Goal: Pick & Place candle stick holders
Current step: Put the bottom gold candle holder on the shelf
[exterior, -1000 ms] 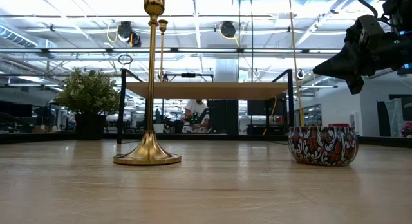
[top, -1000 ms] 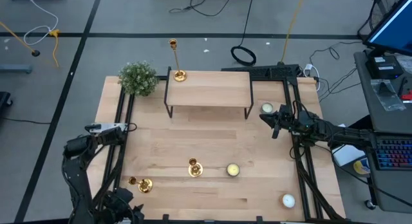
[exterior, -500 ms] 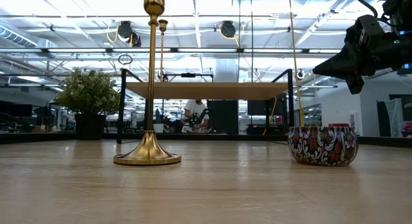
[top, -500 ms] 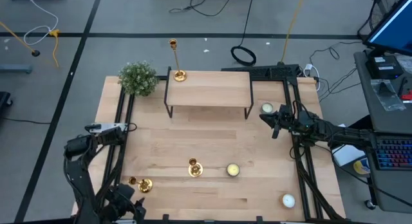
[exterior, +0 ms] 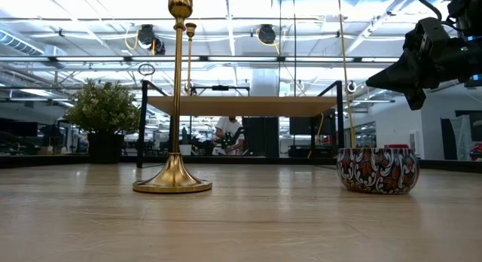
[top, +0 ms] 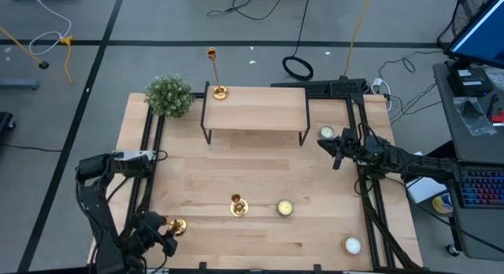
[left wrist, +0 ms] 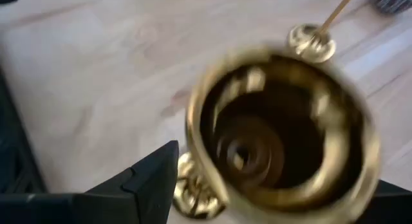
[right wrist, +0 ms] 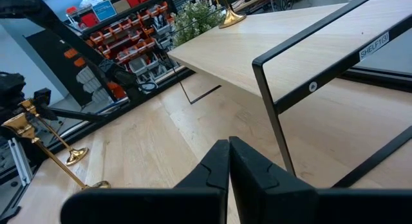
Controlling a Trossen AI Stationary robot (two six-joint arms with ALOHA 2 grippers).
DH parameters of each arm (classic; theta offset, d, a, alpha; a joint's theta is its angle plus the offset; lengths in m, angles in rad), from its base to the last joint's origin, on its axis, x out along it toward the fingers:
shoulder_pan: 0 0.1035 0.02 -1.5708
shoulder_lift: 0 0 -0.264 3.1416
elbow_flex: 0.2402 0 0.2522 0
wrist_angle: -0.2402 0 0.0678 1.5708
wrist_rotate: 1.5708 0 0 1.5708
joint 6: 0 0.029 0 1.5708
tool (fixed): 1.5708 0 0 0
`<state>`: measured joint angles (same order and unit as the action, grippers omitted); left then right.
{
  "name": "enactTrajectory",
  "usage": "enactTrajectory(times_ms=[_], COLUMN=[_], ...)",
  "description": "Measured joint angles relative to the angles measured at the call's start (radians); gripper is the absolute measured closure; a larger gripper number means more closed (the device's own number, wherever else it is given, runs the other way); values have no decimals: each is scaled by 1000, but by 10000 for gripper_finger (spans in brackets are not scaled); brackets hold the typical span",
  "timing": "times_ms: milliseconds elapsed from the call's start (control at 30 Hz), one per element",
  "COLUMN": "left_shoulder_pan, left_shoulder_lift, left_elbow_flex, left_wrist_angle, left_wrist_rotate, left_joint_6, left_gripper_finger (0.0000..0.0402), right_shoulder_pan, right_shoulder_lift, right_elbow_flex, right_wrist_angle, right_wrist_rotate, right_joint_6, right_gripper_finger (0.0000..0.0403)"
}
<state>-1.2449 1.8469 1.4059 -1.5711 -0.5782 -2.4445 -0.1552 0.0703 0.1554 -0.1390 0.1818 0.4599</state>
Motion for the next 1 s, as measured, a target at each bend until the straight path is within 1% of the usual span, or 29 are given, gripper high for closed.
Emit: enactTrajectory(times_ms=[67, 267, 600, 667, 733, 1000], left_shoulder_pan=[0, 5, 10, 14, 17, 22], left_shoulder_lift=[-20, -57, -57, -57, -57, -57], left_elbow_flex=[-19, -32, -32, -32, -32, -32], left_wrist_angle=[-1, 0, 0, 0, 0, 0], left_wrist_rotate=[-20, -21, -27, -27, -29, -53], left_joint_6=[0, 0, 0, 3, 18, 52], left_gripper_finger=[133, 133, 136, 147, 167, 275], right_shoulder_pan=[0, 0, 0, 0, 0, 0], right_shoulder_lift=[0, 0, 0, 0, 0, 0], right_elbow_flex=[0, 0, 0, 0, 0, 0], right_wrist_angle=[0, 0, 0, 0, 0, 0], right_wrist_rotate=[0, 0, 0, 0, 0, 0], right_joint_6=[0, 0, 0, 0, -2, -3], right_gripper_finger=[399, 399, 399, 399, 399, 399])
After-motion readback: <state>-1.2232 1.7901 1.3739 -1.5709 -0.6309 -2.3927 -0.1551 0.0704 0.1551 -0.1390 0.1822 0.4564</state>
